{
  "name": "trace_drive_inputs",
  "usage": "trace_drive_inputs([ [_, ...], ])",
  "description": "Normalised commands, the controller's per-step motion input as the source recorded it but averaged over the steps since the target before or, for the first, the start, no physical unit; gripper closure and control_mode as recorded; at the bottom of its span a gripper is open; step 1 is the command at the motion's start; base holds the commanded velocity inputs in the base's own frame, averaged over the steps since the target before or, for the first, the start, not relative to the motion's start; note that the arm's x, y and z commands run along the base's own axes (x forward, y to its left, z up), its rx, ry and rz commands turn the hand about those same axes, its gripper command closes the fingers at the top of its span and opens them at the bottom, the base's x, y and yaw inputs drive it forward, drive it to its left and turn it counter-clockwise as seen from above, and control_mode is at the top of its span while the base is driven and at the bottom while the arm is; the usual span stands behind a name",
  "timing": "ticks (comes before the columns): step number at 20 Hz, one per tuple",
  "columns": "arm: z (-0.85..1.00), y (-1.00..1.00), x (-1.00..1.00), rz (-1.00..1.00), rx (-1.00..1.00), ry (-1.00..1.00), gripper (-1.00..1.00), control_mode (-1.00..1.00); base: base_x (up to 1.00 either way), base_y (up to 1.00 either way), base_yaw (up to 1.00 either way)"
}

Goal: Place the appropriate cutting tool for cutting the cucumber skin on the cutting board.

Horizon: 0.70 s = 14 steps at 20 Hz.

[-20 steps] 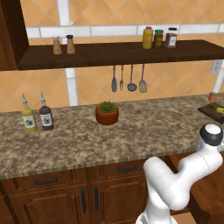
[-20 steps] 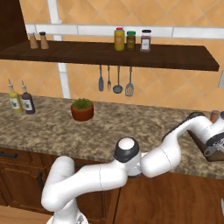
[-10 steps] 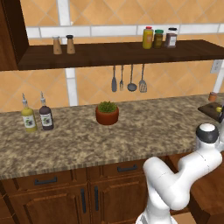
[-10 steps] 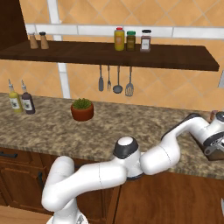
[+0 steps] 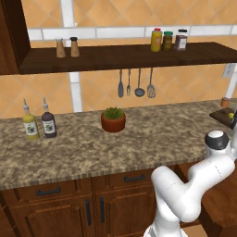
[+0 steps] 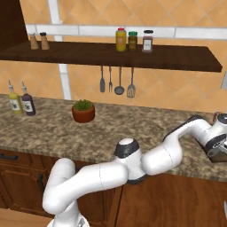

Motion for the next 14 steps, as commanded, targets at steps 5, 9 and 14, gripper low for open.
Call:
trace_drive_inputs([
  [5,0.08,0.47,-0.14,0.0,0.0,0.07,-1.0,-1.0,0.0,0.0,0.0],
  [9,0.22,0.7,-0.14,0.0,-0.07,0.02,-1.0,-1.0,0.0,0.0,0.0],
  [14,0.06,0.75,-0.25,0.12,-0.3,-0.02,-1.0,-1.0,0.0,0.0,0.0],
])
